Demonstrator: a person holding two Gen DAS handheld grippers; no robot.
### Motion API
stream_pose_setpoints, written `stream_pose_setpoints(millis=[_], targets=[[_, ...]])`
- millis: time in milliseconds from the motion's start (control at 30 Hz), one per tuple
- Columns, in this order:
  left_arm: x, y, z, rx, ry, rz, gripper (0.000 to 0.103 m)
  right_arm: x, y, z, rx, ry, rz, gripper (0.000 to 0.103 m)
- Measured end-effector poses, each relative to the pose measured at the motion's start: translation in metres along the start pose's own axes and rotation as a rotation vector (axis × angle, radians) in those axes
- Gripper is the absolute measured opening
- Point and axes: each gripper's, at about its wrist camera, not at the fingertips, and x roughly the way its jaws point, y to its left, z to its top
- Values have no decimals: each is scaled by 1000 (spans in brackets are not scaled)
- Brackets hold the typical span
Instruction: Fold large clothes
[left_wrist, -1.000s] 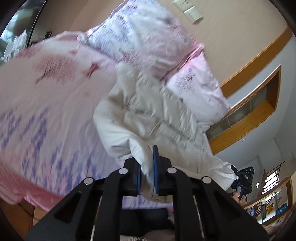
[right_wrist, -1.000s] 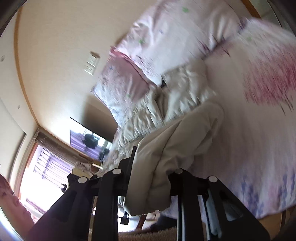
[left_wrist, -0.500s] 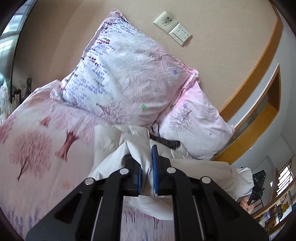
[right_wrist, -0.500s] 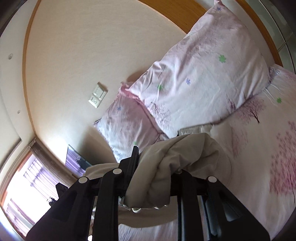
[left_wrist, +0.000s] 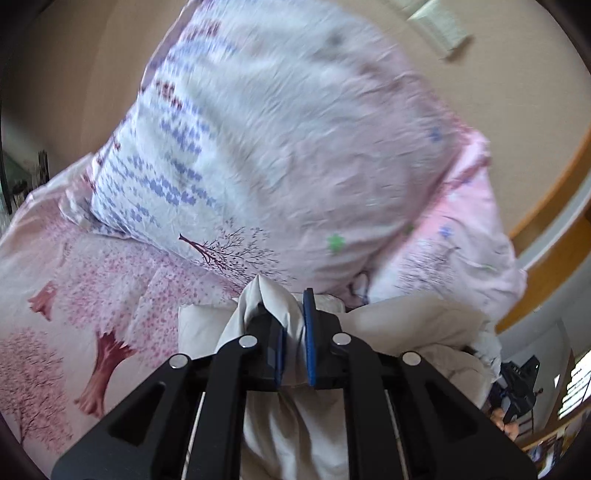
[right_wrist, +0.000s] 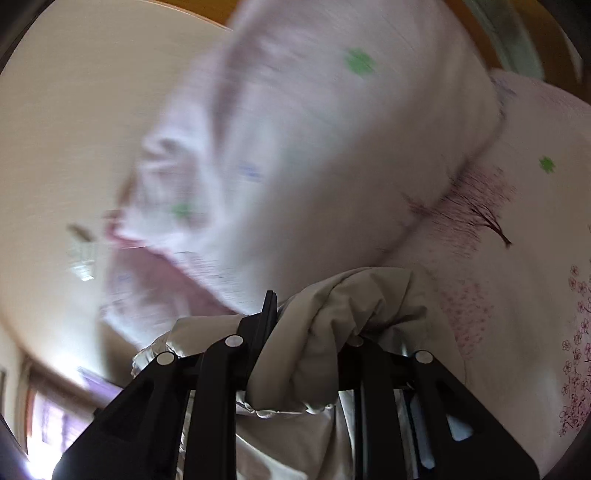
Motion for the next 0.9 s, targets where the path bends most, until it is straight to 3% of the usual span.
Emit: stream_pose_setpoints(millis=[267,300,367,400,433,467,533,600,667,767,833,867,900], targets=[[41,14,7,-45,44,24,10,35,-19,6,122,67,-71,23],[45,17,8,-56,53,24,10,38,-21,7,142,75,-68,31],[52,21,9,-85,70,24,14,42,-26,10,195,94,-19,56],[56,25,9,-108,82,23,15,41,-27,11,209,88,17,79],[60,26,9,-118,95,22,17,40,-27,12,217,72,44,91],[63,27,10,-121,104,20,18,35,-25,13,209,45,56,93],[65,26,9,-131,115,19,23,29,-21,15,180,28,75,93],[63,27,10,-145,115,-13,35,22,-16,16,130,18,70,93],[59,27,11,-155,108,-38,54,11,-6,15,65,-7,56,93],[36,24,14,-134,31,-24,80,-10,25,6,-157,-52,-21,87],[15,14,11,-70,-34,17,81,-20,50,-11,-326,-51,-66,72],[7,7,8,-37,-52,25,81,-21,60,-20,-393,-32,-80,67],[-3,-3,2,8,-66,32,81,-20,74,-35,-489,8,-92,56]])
